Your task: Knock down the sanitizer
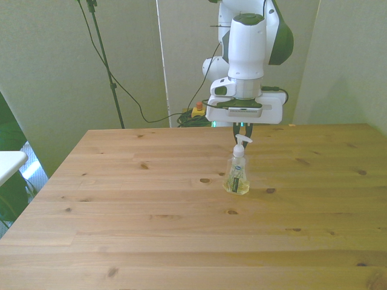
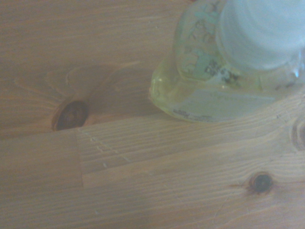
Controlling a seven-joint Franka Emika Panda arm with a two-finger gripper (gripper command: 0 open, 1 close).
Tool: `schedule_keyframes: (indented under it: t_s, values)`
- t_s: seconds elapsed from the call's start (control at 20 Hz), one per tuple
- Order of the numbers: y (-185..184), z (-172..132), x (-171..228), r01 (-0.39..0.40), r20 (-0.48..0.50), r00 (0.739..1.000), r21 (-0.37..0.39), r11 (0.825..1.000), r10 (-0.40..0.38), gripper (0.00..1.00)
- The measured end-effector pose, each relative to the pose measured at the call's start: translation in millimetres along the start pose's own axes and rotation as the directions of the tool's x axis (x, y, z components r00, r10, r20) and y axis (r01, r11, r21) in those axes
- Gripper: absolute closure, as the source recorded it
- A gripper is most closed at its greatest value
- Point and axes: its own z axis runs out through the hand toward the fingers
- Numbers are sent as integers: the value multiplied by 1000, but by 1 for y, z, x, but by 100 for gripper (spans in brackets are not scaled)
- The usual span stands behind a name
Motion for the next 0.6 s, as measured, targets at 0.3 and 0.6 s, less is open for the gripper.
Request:
schedule_keyframes:
  t_s: [0.3, 0.6]
  values:
    - [-17, 7, 18, -7, 8, 1000, -25, 1000, 7, 100]
    - [-48, 4, 31, -1, -5, 1000, -44, 999, 1, 100]
